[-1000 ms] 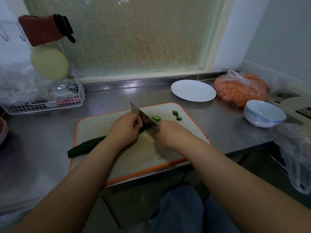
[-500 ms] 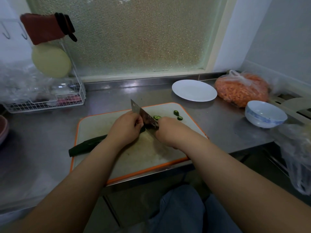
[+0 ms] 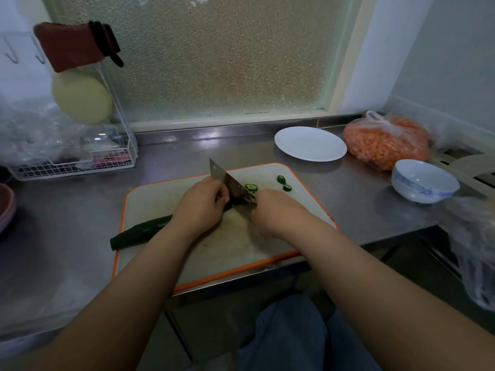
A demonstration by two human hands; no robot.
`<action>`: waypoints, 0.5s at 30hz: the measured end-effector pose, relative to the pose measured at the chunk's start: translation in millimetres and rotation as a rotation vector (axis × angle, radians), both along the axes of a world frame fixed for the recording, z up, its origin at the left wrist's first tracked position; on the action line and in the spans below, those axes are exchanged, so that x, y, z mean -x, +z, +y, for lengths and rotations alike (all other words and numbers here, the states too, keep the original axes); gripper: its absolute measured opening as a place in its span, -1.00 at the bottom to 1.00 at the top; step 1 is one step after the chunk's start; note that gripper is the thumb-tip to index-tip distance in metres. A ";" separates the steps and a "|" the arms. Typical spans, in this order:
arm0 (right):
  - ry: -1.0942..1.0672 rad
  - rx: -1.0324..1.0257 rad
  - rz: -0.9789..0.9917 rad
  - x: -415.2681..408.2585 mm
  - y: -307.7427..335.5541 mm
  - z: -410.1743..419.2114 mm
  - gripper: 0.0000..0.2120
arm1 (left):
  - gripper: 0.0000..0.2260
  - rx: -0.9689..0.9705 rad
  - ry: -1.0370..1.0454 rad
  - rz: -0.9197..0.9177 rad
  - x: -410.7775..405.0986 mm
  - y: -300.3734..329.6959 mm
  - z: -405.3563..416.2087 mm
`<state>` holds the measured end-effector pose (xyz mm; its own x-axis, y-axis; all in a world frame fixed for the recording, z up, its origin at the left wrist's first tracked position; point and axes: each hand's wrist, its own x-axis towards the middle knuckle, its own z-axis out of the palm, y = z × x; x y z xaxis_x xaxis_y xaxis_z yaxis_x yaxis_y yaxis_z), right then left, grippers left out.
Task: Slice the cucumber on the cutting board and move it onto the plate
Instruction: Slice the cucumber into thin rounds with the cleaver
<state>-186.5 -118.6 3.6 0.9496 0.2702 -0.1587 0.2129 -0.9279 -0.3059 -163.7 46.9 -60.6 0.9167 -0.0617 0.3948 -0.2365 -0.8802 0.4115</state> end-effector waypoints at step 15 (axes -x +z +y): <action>-0.002 0.021 0.011 0.3 -0.5 10.2 -0.75 | -0.88 0.002 0.004 0.008 -1.7 -1.6 0.9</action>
<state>-186.8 -108.4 3.1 0.9482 0.2651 -0.1752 0.2080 -0.9345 -0.2888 -162.0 47.8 -62.2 0.9200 -0.0572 0.3876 -0.2297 -0.8802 0.4153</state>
